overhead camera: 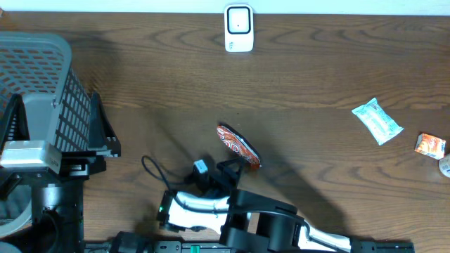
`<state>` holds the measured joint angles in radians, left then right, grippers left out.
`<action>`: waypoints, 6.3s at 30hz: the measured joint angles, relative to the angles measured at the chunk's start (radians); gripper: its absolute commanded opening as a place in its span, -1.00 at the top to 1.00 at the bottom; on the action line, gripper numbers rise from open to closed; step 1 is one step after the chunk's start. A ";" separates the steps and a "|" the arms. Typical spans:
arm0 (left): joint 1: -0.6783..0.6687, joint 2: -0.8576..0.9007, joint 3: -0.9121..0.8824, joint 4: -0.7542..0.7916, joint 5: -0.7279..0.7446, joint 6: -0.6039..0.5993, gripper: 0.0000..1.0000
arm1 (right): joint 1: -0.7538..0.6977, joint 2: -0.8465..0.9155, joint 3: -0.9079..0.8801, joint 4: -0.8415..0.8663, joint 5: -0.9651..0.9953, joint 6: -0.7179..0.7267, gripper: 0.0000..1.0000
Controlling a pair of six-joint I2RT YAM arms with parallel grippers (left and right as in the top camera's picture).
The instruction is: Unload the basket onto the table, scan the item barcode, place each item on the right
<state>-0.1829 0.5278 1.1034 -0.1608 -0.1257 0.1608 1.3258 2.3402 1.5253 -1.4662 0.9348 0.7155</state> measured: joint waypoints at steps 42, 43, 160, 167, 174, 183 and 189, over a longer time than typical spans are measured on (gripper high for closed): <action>0.000 0.000 0.000 -0.008 0.000 0.000 -0.96 | -0.725 -0.136 0.272 0.301 -1.150 -0.819 -0.59; 0.000 0.000 0.000 -0.008 0.000 0.000 -0.96 | -0.724 -0.123 0.272 0.302 -1.148 -0.821 -0.53; 0.000 0.000 0.000 -0.015 0.000 0.000 -0.96 | -0.923 -0.164 0.003 0.552 -1.594 -0.713 0.97; 0.000 0.000 0.000 -0.015 0.000 0.000 -0.96 | -0.920 -0.153 -0.061 0.597 -1.571 -0.671 0.97; 0.000 0.000 0.000 -0.014 0.000 0.000 -0.96 | -0.919 -0.153 -0.040 0.511 -1.566 -0.682 0.97; 0.000 0.000 0.000 -0.014 0.000 0.000 -0.96 | -0.919 -0.295 0.048 0.412 -1.433 -0.663 0.97; 0.000 0.000 0.000 -0.014 0.000 0.000 -0.96 | -0.896 -0.319 0.027 0.446 -1.267 -0.616 0.97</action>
<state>-0.1833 0.5278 1.1034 -0.1753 -0.1257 0.1608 0.4301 2.0209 1.5528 -1.0203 -0.3325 0.0994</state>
